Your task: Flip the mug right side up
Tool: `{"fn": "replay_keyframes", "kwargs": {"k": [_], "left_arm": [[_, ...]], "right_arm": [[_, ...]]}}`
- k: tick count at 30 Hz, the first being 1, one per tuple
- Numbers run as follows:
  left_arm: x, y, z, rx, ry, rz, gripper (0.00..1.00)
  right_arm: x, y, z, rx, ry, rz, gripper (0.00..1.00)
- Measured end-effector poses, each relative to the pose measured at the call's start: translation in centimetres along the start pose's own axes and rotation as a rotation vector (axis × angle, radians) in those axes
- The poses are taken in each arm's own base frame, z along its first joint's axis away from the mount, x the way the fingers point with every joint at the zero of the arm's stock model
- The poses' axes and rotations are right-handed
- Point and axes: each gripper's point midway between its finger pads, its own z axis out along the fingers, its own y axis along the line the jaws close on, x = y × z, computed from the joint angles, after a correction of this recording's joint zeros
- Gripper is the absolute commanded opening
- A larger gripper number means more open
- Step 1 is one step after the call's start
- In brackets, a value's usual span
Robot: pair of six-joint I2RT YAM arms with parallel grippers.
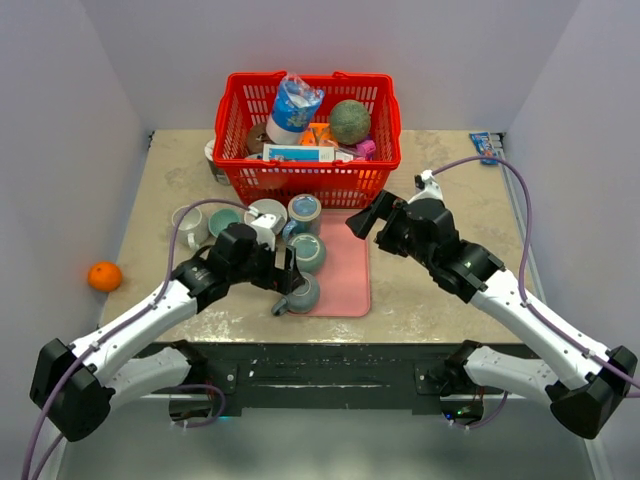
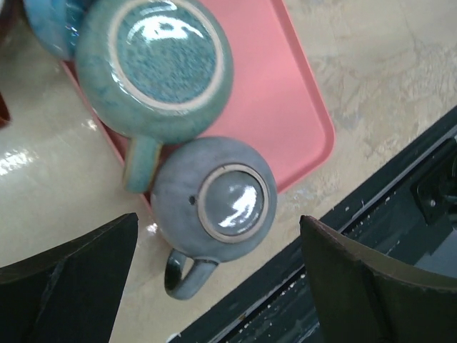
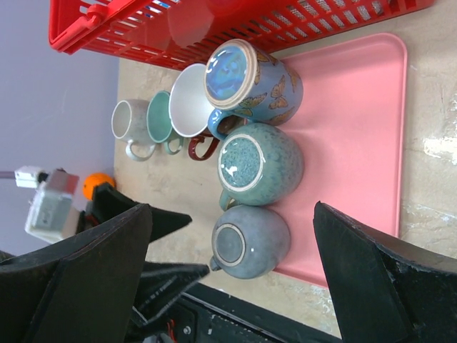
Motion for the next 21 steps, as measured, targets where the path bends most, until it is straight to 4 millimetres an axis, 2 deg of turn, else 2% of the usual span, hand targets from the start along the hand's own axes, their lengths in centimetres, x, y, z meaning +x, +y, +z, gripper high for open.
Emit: {"fn": "replay_keyframes", "kwargs": {"k": [5,11,14,15,18,21], "left_arm": [[2.8,-1.4,-0.1,-0.016,0.082,0.022,0.99],[5.9,-0.8,0.3,-0.098,0.188,0.021,0.99],[7.5,-0.4,0.6,-0.138,0.246,0.036,0.92],[7.9,-0.3,0.7,-0.148,0.263,0.045,0.84],[9.0,-0.1,1.0,-0.177,0.297,0.063,0.71],[9.5,0.2,1.3,-0.208,0.318,0.075,0.62]], "right_arm": [[0.0,0.1,0.0,-0.006,0.002,0.003,0.99],[0.3,-0.1,0.1,-0.010,0.014,0.006,0.99],[0.2,-0.2,0.2,-0.008,0.013,0.007,0.99],[0.2,-0.2,0.2,-0.008,0.013,0.008,0.99],[0.3,-0.2,0.2,-0.007,0.015,0.008,0.99],[0.2,-0.3,0.2,-0.005,0.013,0.009,0.99]]}}
